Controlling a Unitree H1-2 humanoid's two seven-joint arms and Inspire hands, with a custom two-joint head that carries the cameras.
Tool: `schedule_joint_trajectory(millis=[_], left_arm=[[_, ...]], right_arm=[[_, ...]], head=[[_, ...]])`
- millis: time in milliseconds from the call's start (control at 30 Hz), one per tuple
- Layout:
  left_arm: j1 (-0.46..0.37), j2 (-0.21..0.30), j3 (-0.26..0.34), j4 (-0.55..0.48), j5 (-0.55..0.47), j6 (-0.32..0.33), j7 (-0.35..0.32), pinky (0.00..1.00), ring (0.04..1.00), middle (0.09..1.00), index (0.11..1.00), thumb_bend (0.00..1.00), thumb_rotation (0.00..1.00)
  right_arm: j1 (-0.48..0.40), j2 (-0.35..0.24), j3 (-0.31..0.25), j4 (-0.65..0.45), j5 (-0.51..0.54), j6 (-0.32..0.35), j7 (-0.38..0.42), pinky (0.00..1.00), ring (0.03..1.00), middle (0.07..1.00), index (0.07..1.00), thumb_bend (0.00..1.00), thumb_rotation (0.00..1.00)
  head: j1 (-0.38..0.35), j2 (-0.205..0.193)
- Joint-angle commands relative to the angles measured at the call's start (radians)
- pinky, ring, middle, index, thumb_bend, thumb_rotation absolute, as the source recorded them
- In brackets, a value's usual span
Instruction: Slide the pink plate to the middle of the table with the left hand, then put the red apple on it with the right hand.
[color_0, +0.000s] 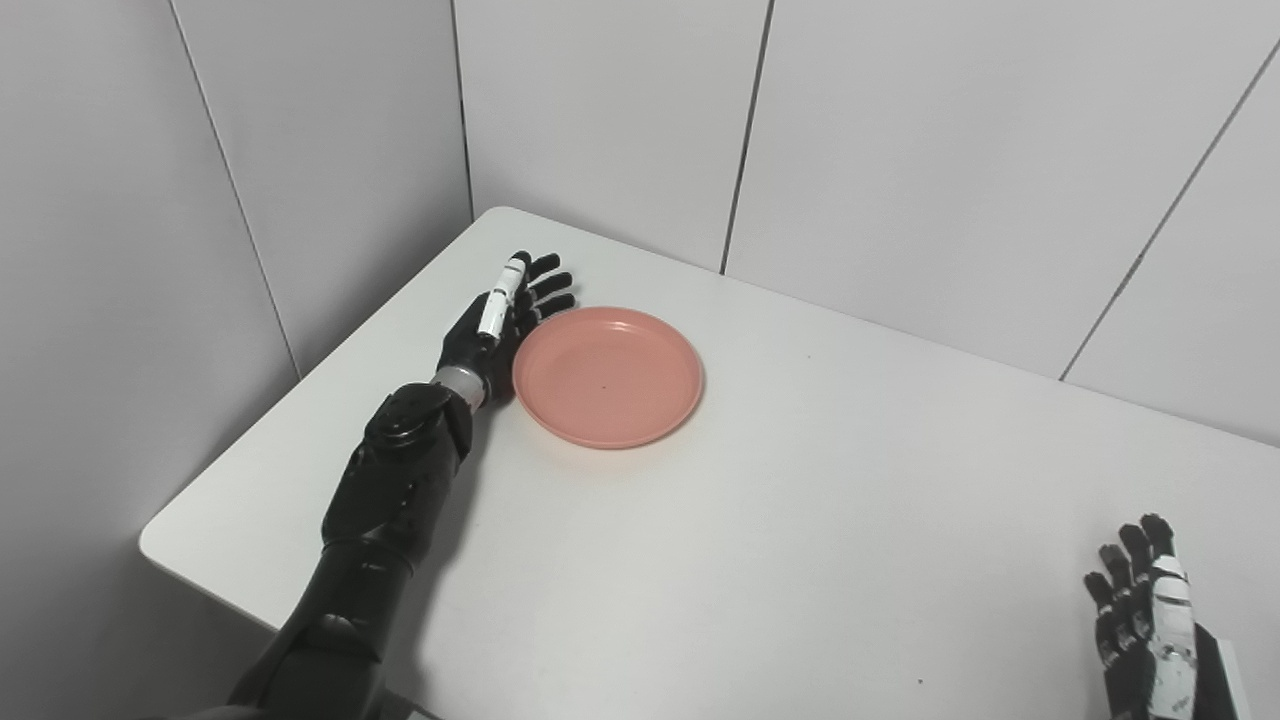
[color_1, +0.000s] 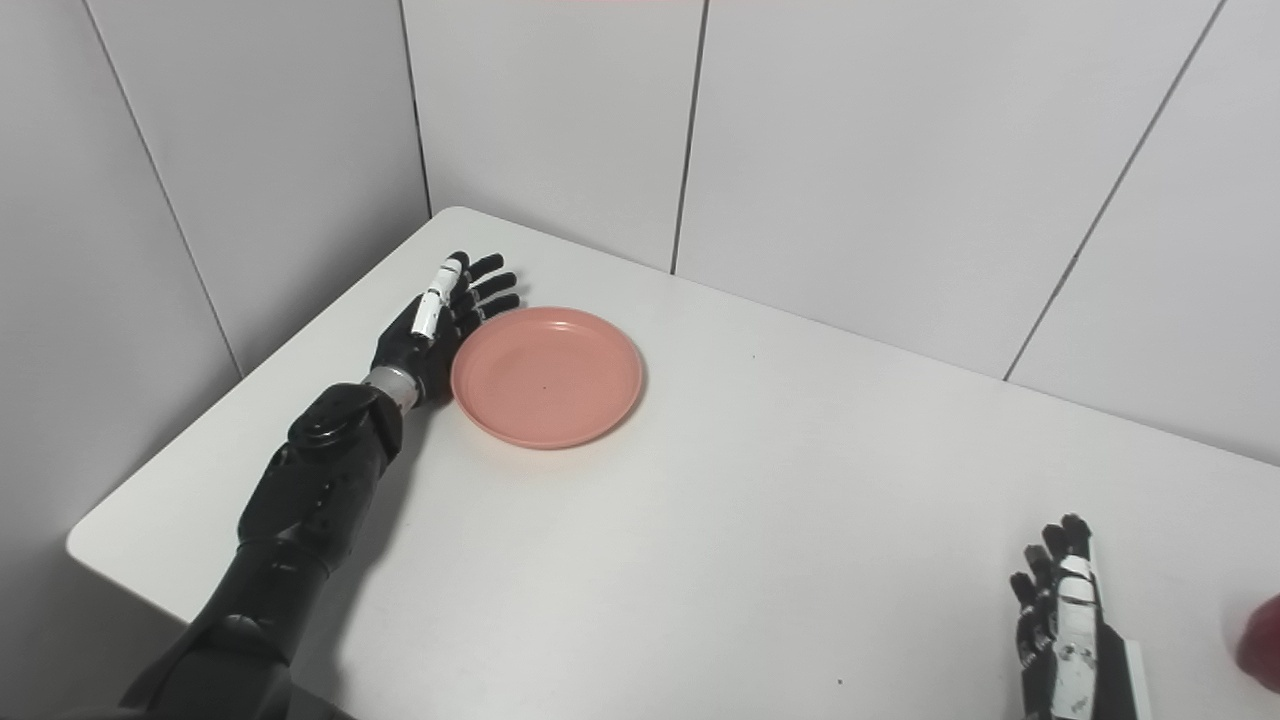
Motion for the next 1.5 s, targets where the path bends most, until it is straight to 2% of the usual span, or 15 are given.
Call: schedule_joint_trajectory(millis=[0, 500, 1467], left_arm=[[-0.027, -0.013, -0.024, -0.020, 0.007, 0.014, -0.016, 0.85, 0.860, 0.865, 0.846, 0.30, 1.00], [-0.025, -0.051, -0.060, -0.034, -0.002, 0.025, -0.033, 0.87, 0.871, 0.874, 0.857, 0.33, 1.00], [0.023, -0.121, -0.090, -0.059, -0.006, 0.029, -0.066, 0.86, 0.860, 0.865, 0.848, 0.34, 1.00]], right_arm=[[-0.021, 0.000, -0.001, -0.023, 0.008, -0.056, 0.013, 1.00, 1.000, 1.000, 1.000, 0.09, 1.00], [-0.021, -0.005, 0.007, 0.014, -0.026, -0.109, 0.015, 1.00, 0.997, 0.998, 1.000, 0.11, 1.00], [-0.025, 0.012, 0.009, 0.011, -0.052, -0.093, -0.003, 1.00, 0.985, 0.987, 0.990, 0.19, 1.00]], head=[[0.000, 0.001], [-0.029, 0.016], [-0.096, 0.059]])
